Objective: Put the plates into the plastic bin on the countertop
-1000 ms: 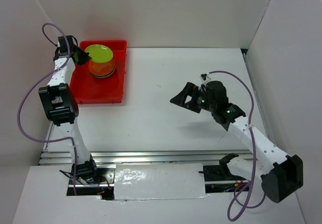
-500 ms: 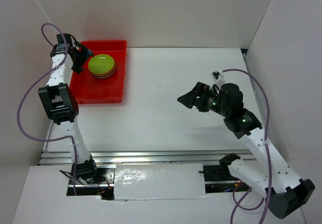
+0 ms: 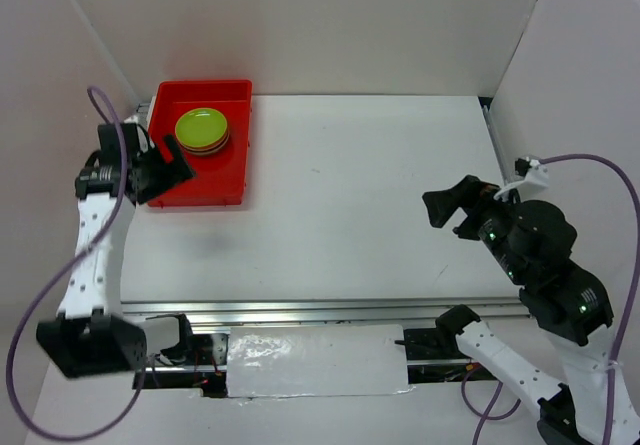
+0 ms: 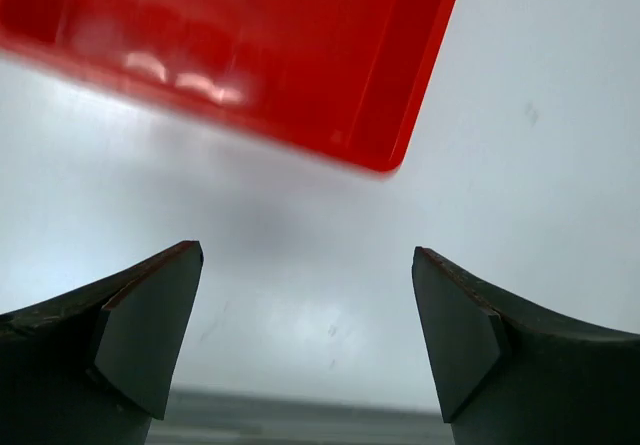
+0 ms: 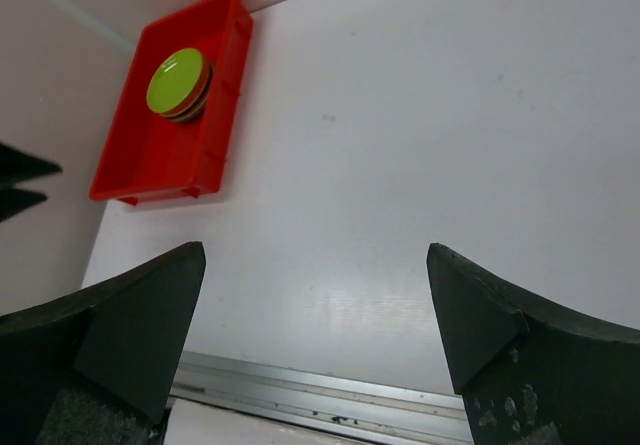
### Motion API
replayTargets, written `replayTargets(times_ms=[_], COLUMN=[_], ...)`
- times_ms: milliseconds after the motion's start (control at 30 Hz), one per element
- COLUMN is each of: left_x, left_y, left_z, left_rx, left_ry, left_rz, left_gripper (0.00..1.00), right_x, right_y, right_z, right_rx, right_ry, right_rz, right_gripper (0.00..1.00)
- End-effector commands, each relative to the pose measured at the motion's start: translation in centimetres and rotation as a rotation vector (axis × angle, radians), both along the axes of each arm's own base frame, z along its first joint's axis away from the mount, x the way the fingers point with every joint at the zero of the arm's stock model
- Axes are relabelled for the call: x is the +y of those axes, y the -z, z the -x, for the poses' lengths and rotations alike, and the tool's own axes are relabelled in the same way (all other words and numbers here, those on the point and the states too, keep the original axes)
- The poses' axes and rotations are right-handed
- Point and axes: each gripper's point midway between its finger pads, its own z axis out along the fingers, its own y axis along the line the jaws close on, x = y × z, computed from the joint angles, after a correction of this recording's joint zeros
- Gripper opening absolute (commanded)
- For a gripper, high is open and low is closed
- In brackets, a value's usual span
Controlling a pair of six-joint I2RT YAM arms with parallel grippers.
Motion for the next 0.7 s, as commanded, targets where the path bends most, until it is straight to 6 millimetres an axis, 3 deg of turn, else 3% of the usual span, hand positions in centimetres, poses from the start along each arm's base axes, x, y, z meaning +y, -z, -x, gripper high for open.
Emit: replayTargets(times_ms=[0, 233, 367, 567, 667], left_x=[0.3, -1.8, -2.2, -2.2, -2.4], left_y=[-0.2, -2.9, -3.4, -5.2, -4.7], left_z=[5.0, 13.1, 16.1, 18.0, 17.7], left_rx=[-0.057, -0.23, -0.244, -0.295, -0.269], left_ry=[0.001, 0.057, 0.064, 0.054, 0.075], left_rz=[-0.168, -0.21, -0.206, -0.204, -0.206], left_gripper=[0.99, 0.99, 0.99, 0.99, 0.99], right_x=[-3.8, -7.7, -8.0, -7.7, -7.6], right_y=[0.8, 1.4, 1.3, 1.1, 1.0], right_z=[2.3, 5.2, 6.0, 5.8, 5.5], right_rx=[0.037, 0.018, -0.004, -0.022, -0.031], right_ry=[0.095, 0.189, 0.177, 0.167, 0.168], right_rz=[0.132, 0.203, 0.19, 0.185, 0.178], right_gripper=[1.0, 1.0, 1.0, 1.0, 1.0])
